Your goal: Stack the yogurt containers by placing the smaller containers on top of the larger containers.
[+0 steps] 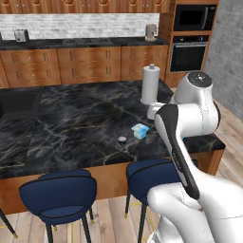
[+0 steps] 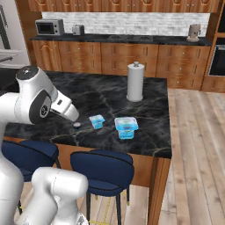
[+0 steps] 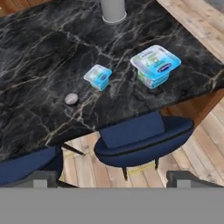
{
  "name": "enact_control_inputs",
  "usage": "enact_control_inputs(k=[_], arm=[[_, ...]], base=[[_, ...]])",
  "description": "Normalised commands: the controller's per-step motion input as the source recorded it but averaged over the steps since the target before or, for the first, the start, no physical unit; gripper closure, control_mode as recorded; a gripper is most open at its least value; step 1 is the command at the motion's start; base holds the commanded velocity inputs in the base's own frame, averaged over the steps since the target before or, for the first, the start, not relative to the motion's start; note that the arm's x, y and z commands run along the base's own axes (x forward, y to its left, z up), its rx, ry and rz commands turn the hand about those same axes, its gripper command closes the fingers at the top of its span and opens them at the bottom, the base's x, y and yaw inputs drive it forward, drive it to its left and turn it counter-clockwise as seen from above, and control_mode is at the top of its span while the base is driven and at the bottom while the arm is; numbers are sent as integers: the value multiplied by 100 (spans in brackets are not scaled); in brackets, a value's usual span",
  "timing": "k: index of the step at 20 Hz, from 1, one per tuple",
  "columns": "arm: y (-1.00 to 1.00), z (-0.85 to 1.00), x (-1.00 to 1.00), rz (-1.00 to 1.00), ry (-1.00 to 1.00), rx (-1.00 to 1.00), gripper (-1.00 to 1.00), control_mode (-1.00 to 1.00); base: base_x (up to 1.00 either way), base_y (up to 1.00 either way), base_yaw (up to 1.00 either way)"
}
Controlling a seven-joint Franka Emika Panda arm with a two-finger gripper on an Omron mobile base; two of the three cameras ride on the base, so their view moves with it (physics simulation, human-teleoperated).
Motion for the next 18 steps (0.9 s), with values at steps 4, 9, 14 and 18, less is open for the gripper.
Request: enact_control_inputs(k=[4, 9, 14, 18], arm=[[0, 0, -18, -11, 0, 23, -100, -100], [0, 0, -7, -9, -1, 19, -100, -100], [0, -1, -1, -25, 0, 1, -100, -100], [3, -15, 6, -25, 0, 0, -100, -100]], base=[[0, 0, 0], [0, 0, 0], [0, 0, 0], [0, 0, 0]])
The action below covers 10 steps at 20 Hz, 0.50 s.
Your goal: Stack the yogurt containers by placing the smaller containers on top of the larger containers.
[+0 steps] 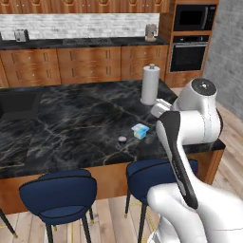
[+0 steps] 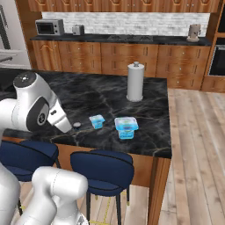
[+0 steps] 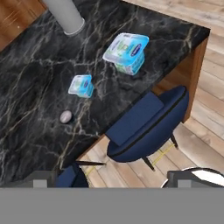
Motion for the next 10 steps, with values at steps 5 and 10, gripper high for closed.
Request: enact_control_inputs(k=[5, 10], arm=[[0, -23, 9, -9, 0, 3, -100, -100], [0, -28, 24, 0, 0, 6, -100, -100]], base=[[0, 0, 0], [0, 0, 0]])
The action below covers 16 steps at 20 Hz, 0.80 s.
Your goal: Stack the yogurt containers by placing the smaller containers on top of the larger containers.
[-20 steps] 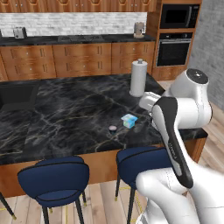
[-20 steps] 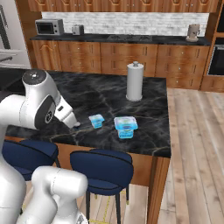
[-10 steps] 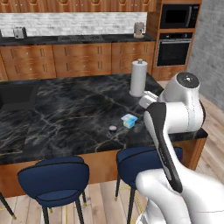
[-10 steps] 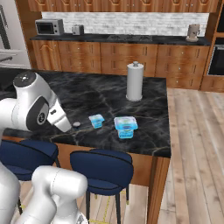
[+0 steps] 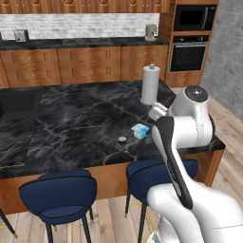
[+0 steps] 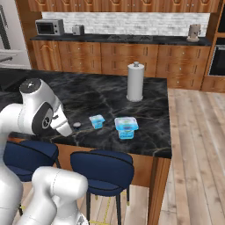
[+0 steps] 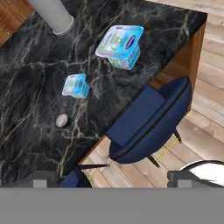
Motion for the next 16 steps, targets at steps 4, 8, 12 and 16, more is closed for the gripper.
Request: enact_control_inputs(k=[4, 8, 12, 16], arm=[[0, -21, 35, 0, 0, 4, -100, -100], [-6, -14, 36, -1, 0, 3, -100, -100], [-4, -16, 37, -1, 0, 4, -100, -100], [-5, -24, 30, 0, 0, 10, -100, -100]], base=[[0, 0, 0], [0, 0, 0], [0, 0, 0], [0, 0, 0]])
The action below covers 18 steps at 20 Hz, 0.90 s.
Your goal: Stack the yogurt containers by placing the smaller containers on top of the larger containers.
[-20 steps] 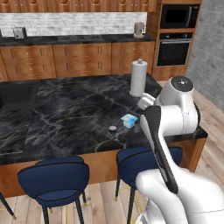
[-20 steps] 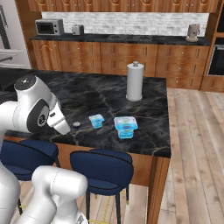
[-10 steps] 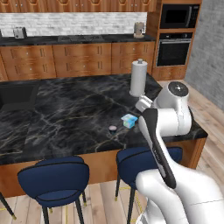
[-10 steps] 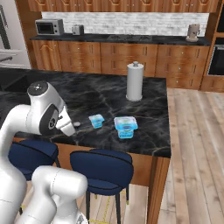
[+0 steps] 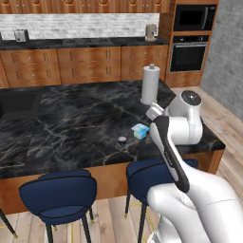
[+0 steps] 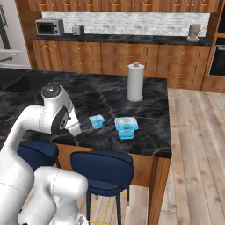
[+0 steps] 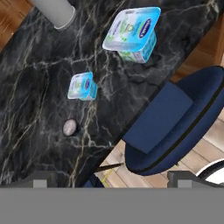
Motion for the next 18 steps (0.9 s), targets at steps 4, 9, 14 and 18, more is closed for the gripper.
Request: enact_control_inputs(k=[4, 9, 14, 18], arm=[[0, -29, 27, 0, 2, 11, -100, -100], [0, -20, 22, -3, 4, 4, -100, -100], [0, -12, 17, -6, 1, 0, -100, -100], [-10, -9, 4, -4, 0, 0, -100, -100]], base=[[0, 0, 0], [0, 0, 0], [0, 0, 0], [0, 0, 0]])
